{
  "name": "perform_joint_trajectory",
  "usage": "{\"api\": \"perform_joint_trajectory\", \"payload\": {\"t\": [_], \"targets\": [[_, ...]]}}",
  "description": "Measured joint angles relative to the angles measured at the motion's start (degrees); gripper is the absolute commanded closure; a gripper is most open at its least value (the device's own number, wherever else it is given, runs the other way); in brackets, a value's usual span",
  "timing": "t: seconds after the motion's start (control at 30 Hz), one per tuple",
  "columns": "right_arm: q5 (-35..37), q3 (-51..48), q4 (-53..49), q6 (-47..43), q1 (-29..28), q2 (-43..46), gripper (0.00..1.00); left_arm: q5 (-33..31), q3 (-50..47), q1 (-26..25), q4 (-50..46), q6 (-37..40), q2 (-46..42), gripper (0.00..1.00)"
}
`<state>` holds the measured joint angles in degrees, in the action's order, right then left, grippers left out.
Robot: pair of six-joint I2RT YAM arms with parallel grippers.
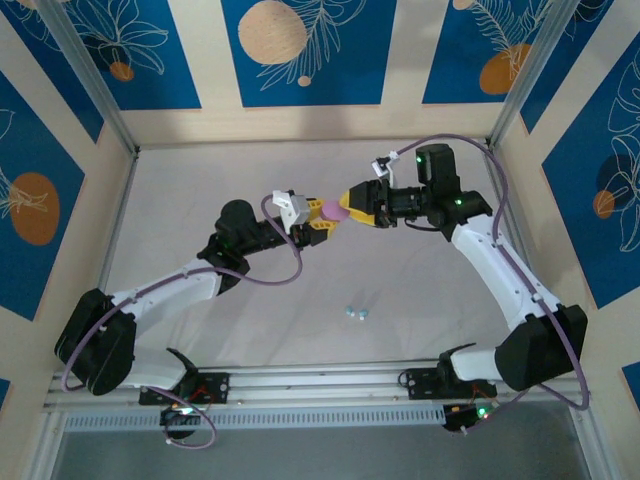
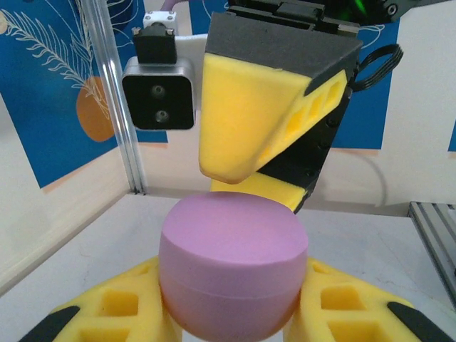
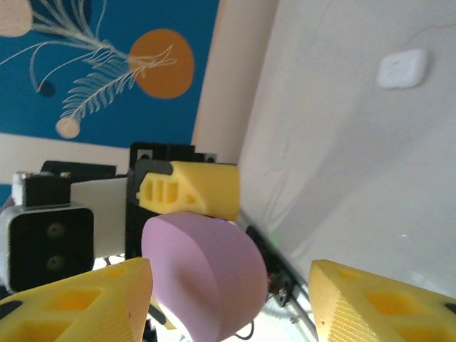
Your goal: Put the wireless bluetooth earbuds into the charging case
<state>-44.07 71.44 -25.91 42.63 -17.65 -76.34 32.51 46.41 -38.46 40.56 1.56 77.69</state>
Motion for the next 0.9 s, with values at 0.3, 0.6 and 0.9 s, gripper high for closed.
{"api": "perform_joint_trajectory", "payload": {"t": [0.3, 0.6, 0.9], "targets": [[-8.7, -1.6, 5.7, 3.5, -0.8, -1.9, 0.53, 0.0, 0.0, 0.0, 1.7, -1.0, 0.1, 0.74], [-12.4, -3.5, 11.9, 7.7, -0.3, -2.7, 0.77, -0.3, 0.0, 0.1, 2.3, -1.2, 0.3, 0.68], [-10.3, -6.0, 15.3, 9.3, -0.2, -2.7, 0.88, -3.1, 0.0, -0.1, -1.7, 0.2, -0.2, 0.43]]}}
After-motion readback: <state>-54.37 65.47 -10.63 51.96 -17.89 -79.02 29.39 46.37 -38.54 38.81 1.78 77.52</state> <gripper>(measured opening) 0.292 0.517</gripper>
